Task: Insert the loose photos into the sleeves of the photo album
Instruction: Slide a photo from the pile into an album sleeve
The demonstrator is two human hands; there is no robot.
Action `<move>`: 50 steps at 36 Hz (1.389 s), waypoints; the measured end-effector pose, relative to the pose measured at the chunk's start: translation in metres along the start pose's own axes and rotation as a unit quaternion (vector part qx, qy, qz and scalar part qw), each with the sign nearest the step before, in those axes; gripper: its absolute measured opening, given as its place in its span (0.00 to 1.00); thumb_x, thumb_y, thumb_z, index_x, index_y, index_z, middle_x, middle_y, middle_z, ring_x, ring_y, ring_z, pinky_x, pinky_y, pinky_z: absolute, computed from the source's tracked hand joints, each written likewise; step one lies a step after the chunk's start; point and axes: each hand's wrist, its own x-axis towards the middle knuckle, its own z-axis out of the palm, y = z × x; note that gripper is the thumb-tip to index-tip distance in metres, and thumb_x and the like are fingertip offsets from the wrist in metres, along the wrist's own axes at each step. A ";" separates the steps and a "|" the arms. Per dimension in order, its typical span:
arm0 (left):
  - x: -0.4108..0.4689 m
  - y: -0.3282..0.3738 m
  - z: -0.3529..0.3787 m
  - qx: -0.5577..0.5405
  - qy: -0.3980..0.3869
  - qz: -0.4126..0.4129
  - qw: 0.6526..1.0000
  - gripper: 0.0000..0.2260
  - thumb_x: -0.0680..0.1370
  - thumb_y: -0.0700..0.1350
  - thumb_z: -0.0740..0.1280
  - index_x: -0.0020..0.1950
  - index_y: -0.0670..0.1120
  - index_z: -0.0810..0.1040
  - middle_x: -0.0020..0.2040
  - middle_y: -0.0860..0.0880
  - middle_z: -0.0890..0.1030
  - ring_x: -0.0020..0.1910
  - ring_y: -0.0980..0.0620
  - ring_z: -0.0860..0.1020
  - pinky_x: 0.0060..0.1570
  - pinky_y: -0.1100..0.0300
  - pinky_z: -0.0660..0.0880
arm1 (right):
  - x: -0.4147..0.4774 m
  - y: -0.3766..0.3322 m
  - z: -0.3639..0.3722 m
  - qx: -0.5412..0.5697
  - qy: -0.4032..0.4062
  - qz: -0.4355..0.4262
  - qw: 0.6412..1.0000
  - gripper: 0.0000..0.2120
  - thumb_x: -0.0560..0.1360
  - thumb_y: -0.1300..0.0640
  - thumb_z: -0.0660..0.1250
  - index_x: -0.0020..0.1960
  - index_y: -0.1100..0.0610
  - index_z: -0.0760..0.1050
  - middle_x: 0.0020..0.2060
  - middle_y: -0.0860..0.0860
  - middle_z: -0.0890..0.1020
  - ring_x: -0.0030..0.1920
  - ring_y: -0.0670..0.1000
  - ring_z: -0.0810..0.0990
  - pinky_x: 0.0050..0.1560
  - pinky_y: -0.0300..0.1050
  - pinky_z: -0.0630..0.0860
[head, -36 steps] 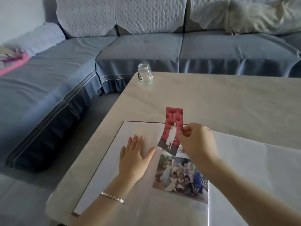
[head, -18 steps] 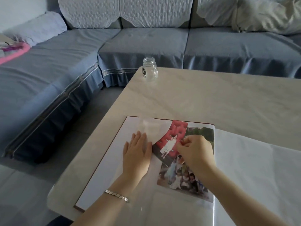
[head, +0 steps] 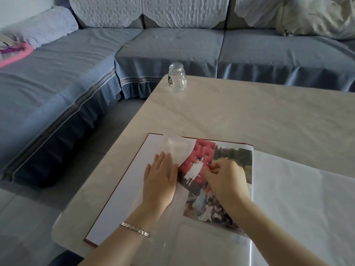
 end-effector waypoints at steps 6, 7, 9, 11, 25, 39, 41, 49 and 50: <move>-0.001 0.002 -0.002 -0.012 0.005 0.002 1.000 0.23 0.82 0.53 0.48 0.77 0.50 0.51 0.78 0.52 0.52 0.76 0.57 0.47 0.72 0.60 0.41 | 0.010 -0.003 -0.004 0.121 -0.079 0.123 0.982 0.11 0.75 0.61 0.67 0.34 0.62 0.79 0.23 0.53 0.81 0.21 0.46 0.76 0.23 0.35 0.72; 0.000 0.003 -0.002 -0.011 0.005 0.002 1.000 0.23 0.82 0.53 0.48 0.77 0.50 0.51 0.78 0.52 0.52 0.76 0.56 0.47 0.72 0.60 0.41 | 0.013 -0.003 -0.005 0.139 -0.092 0.145 0.975 0.11 0.74 0.62 0.67 0.34 0.62 0.79 0.23 0.52 0.81 0.21 0.46 0.75 0.22 0.34 0.71; -0.001 0.002 -0.001 -0.017 0.010 0.001 1.000 0.23 0.82 0.53 0.48 0.77 0.51 0.52 0.78 0.52 0.53 0.76 0.56 0.47 0.72 0.60 0.41 | 0.018 -0.004 -0.007 0.171 -0.113 0.184 0.961 0.09 0.74 0.65 0.67 0.35 0.64 0.77 0.22 0.53 0.80 0.19 0.45 0.75 0.20 0.33 0.69; -0.001 0.001 -0.001 -0.017 0.014 0.003 1.000 0.23 0.82 0.53 0.48 0.77 0.52 0.53 0.78 0.52 0.53 0.76 0.56 0.48 0.72 0.60 0.41 | 0.020 -0.005 -0.008 0.195 -0.125 0.212 0.950 0.08 0.74 0.66 0.66 0.37 0.66 0.76 0.22 0.54 0.80 0.19 0.45 0.76 0.19 0.33 0.69; -0.001 -0.001 0.002 -0.031 0.030 0.014 0.999 0.23 0.82 0.53 0.48 0.77 0.52 0.50 0.78 0.52 0.51 0.76 0.57 0.46 0.71 0.62 0.40 | 0.021 0.000 -0.009 0.208 -0.143 0.236 0.938 0.06 0.73 0.69 0.66 0.37 0.67 0.75 0.25 0.58 0.81 0.24 0.49 0.80 0.24 0.36 0.76; 0.000 -0.005 0.005 -0.023 0.041 0.024 0.999 0.25 0.81 0.55 0.52 0.77 0.52 0.52 0.78 0.50 0.53 0.76 0.53 0.50 0.73 0.58 0.44 | 0.048 -0.011 -0.011 0.036 -0.287 0.189 0.938 0.18 0.76 0.69 0.59 0.27 0.60 0.68 0.23 0.53 0.79 0.23 0.46 0.70 0.26 0.35 0.62; 0.000 -0.004 0.005 -0.027 0.042 0.022 0.998 0.25 0.81 0.55 0.52 0.77 0.52 0.53 0.78 0.50 0.54 0.76 0.53 0.50 0.73 0.59 0.44 | 0.050 -0.011 -0.014 0.053 -0.297 0.193 0.934 0.16 0.75 0.70 0.60 0.29 0.64 0.69 0.25 0.56 0.79 0.22 0.47 0.71 0.25 0.34 0.64; -0.001 -0.003 0.005 -0.035 0.036 0.022 0.998 0.25 0.80 0.57 0.51 0.77 0.51 0.55 0.77 0.50 0.54 0.76 0.54 0.49 0.72 0.60 0.42 | 0.062 -0.018 -0.022 0.034 -0.328 0.183 0.926 0.05 0.76 0.68 0.64 0.44 0.69 0.75 0.24 0.56 0.80 0.23 0.46 0.78 0.22 0.32 0.72; -0.001 -0.003 0.005 -0.035 0.037 0.023 0.998 0.25 0.81 0.57 0.51 0.76 0.51 0.56 0.77 0.50 0.54 0.76 0.55 0.49 0.72 0.60 0.42 | 0.064 -0.020 -0.020 0.023 -0.330 0.179 0.927 0.05 0.76 0.67 0.64 0.44 0.69 0.75 0.24 0.55 0.80 0.23 0.45 0.78 0.23 0.31 0.72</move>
